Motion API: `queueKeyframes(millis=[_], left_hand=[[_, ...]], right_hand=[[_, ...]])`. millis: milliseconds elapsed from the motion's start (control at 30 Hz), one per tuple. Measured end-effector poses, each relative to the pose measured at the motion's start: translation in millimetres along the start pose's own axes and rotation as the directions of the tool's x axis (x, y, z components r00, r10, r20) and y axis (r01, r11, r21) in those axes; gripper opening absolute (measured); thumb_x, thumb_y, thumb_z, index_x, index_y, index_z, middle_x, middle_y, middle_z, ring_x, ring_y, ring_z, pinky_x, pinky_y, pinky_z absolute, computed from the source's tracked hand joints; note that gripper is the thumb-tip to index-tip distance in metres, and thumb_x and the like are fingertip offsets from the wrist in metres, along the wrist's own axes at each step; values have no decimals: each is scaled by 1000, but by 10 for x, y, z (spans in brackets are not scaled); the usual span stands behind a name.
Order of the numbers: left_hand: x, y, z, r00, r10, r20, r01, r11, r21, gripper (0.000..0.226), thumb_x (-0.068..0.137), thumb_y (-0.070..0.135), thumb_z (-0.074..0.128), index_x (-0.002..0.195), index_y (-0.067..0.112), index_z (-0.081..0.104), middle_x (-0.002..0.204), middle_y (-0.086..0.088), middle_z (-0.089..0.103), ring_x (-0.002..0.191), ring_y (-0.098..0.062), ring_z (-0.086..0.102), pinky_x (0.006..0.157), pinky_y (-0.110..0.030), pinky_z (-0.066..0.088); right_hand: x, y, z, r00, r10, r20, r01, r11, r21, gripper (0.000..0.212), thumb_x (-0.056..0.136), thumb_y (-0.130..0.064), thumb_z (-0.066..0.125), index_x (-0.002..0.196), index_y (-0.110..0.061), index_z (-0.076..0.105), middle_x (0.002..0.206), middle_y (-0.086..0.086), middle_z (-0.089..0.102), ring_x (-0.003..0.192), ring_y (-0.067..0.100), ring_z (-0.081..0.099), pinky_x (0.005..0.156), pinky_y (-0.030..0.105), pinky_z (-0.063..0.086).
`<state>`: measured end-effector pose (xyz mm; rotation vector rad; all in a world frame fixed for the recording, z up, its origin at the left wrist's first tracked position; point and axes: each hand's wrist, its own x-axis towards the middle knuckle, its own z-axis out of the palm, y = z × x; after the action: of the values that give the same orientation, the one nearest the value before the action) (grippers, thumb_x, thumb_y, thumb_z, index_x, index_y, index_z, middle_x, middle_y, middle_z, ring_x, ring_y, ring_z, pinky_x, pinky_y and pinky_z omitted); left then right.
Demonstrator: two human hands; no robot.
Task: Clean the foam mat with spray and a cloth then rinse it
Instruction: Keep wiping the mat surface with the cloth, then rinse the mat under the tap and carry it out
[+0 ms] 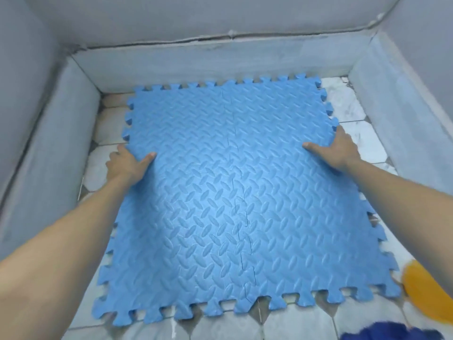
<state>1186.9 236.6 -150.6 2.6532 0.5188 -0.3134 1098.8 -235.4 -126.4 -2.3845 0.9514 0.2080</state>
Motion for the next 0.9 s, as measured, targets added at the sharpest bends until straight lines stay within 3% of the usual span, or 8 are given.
queueKeyframes(millis=[200,333,433,500,600,700,833,900], left_hand=[[313,81,-302,953,-287,100,298,819,-490,103,60,73,70,135,7,47,135,-10,51,121,-29,52,100,-38,43],[224,111,-686,952,-258,165,300,684,-665,75,67,57,77,121,10,56,98,-1,56,89,-19,54,67,-27,45],[77,190,-1124,960,-214,182,278,629,-726,47,64,58,78,78,21,53,75,-3,47,61,-20,45,57,-27,36],[37,325,-1486,973,-168,157,229,653,-722,52,60,63,77,72,23,48,66,-4,38,55,-19,36,55,-29,29],[173,565,-1910,994,-73,81,109,692,-713,67,49,71,78,78,15,56,80,-6,58,70,-21,55,67,-35,45],[386,863,-2217,1000,5,9,3,659,-752,74,59,59,81,113,13,63,119,-5,64,106,-24,62,94,-43,49],[363,1155,-2449,999,25,-27,-37,595,-803,81,61,53,81,123,6,59,121,-1,62,103,-18,61,87,-33,47],[330,1252,-2462,1000,12,-12,-17,577,-817,56,75,38,77,117,4,61,112,-3,65,88,-15,62,74,-29,46]], right_hand=[[331,-278,-233,951,289,-110,-223,887,404,96,59,-76,66,130,-12,53,128,7,59,116,28,57,96,37,46],[205,-534,-706,958,227,-175,-104,845,525,53,65,-69,70,75,-22,48,78,3,51,75,22,47,61,31,36],[-14,-804,-1164,949,173,-265,-15,862,507,55,70,-66,70,67,-21,38,70,5,41,66,23,39,57,36,30],[-104,-1014,-1485,943,130,-305,43,864,501,55,74,-62,70,64,-21,35,67,5,37,60,24,34,54,37,27],[-65,-1361,-1863,936,67,-346,141,830,540,45,80,-56,70,77,-13,54,74,7,51,67,25,46,61,37,34],[65,-1713,-2092,925,46,-378,199,788,582,45,84,-48,70,89,-4,61,79,10,56,65,23,47,60,36,36],[171,-1893,-2252,944,37,-327,161,815,556,51,83,-50,70,97,-2,68,85,12,66,74,27,57,78,42,46],[150,-2038,-2402,936,-13,-353,154,914,374,57,86,-44,69,120,1,62,114,22,65,107,37,58,92,44,43]])
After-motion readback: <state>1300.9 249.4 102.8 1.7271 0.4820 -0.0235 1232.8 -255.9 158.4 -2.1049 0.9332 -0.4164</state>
